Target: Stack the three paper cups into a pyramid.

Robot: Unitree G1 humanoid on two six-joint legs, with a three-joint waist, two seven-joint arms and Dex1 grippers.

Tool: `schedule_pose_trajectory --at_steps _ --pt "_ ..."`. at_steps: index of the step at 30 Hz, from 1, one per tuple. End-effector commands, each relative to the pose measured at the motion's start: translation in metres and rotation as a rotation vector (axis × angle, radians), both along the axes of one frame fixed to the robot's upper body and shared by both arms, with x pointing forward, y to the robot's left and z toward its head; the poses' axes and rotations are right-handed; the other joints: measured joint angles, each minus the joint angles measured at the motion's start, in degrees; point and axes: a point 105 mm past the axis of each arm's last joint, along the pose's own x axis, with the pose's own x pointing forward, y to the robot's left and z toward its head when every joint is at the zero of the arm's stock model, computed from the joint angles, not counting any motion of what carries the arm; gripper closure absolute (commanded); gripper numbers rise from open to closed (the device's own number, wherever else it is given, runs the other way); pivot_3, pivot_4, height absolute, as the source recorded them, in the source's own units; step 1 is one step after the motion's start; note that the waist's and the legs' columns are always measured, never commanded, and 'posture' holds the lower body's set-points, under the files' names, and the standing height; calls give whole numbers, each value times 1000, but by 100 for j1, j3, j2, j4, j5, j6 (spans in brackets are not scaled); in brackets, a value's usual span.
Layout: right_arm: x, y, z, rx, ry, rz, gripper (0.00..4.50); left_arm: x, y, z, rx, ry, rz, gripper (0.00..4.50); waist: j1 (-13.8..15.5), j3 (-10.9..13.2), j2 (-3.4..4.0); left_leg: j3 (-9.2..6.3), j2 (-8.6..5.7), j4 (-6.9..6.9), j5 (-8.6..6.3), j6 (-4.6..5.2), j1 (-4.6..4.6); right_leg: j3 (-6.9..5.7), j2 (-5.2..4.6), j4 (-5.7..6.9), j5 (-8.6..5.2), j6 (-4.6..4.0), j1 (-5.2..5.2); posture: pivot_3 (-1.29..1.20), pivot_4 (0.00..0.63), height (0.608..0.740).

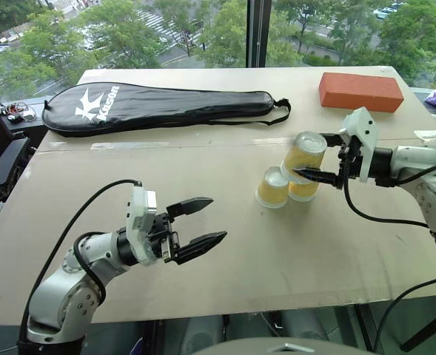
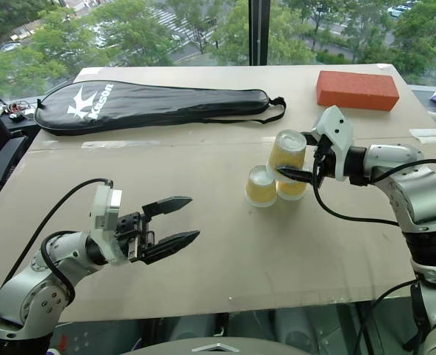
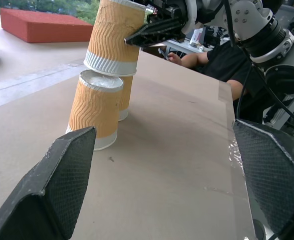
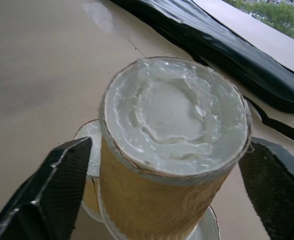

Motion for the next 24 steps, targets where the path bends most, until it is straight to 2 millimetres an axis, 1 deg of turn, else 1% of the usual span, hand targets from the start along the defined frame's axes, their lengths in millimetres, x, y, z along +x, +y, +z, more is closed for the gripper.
schedule_pose_trajectory --at_steps 1,3,5,10,12,13,18,21,24 --pt "-11 -6 31 46 -136 14 82 -5 0 11 -18 -48 4 0 1 0 0 -1 0 -1 0 0 -1 -1 0 0 0 0 -1 0 150 740" --pt "-20 -15 38 56 -164 9 82 -5 2 9 -23 -34 23 0 9 0 -1 -3 0 -4 0 0 -4 -2 0 -1 0 0 -1 0 150 740" --pt "-31 -26 40 60 -177 -9 82 -3 5 6 -24 -20 64 0 36 0 -1 -5 1 -4 0 0 -5 -3 -1 -2 0 0 -1 0 150 740" --pt "-57 -47 32 62 -207 -98 82 3 22 -12 31 11 224 0 80 0 -3 -4 1 -10 0 0 -6 -1 -2 -5 -4 5 -2 0 150 740" --pt "-69 -57 22 87 -156 -134 82 0 35 -22 57 41 270 0 74 0 -2 -1 1 -11 0 0 0 3 -1 -3 -12 19 -2 0 150 740" --pt "-76 -65 13 86 -124 -164 82 -1 43 -25 63 58 303 0 68 0 -2 1 2 -11 0 0 2 3 0 -2 -13 20 -2 0 150 740" --pt "-109 -110 -44 -8 32 -336 82 -12 78 -39 106 126 412 0 125 -2 -5 7 12 -11 0 0 2 -6 0 -2 -18 25 -1 0 150 740" --pt "-127 -129 -70 -50 106 -409 82 -17 89 -46 122 158 439 0 129 -5 -9 5 14 -11 -1 -1 9 1 -7 -2 -18 26 -1 0 150 740" --pt "-131 -136 -78 -54 117 -439 82 -19 88 -50 151 164 418 0 118 -5 -9 8 14 -11 -1 -2 12 3 -18 -1 -18 26 -2 0 150 740"
